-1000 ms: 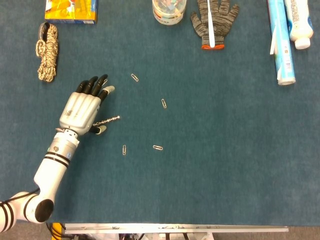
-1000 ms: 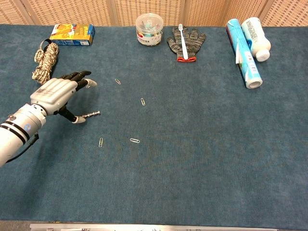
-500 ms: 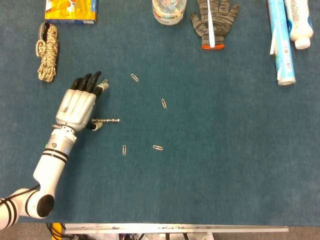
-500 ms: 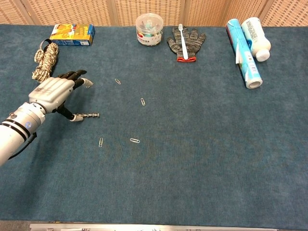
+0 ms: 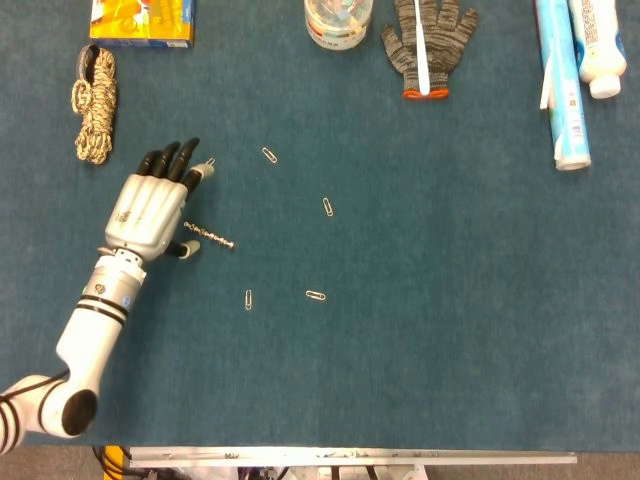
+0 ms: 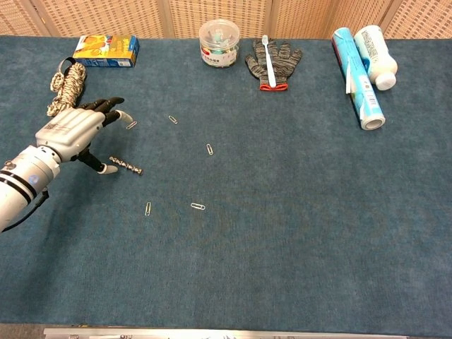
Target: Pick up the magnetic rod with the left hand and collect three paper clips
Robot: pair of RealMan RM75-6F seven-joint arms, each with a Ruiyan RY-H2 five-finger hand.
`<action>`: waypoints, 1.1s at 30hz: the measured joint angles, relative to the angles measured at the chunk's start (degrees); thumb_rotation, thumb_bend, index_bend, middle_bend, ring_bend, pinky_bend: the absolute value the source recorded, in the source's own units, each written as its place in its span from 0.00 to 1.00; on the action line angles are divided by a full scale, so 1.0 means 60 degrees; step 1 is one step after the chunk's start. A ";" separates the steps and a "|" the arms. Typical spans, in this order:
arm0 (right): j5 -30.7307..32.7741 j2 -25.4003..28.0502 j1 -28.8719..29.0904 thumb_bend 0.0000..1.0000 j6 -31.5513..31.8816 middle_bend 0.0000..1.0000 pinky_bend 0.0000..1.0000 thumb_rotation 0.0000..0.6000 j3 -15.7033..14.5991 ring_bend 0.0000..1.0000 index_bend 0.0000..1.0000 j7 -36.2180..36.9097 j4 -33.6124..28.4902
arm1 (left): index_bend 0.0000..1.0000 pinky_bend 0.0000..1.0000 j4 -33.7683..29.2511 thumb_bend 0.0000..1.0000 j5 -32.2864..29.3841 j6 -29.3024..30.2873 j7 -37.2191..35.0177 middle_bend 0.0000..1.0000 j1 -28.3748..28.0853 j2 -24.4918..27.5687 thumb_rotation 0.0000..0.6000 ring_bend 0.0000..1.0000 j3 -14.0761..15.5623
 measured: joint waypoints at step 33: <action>-0.0102 0.0400 0.0100 0.00 0.0032 0.36 0.44 1.00 0.0124 0.26 0.49 0.0299 -0.0328 | 0.52 0.14 -0.0247 0.32 0.0500 -0.0960 -0.1273 0.18 -0.0615 0.0628 1.00 0.04 0.0364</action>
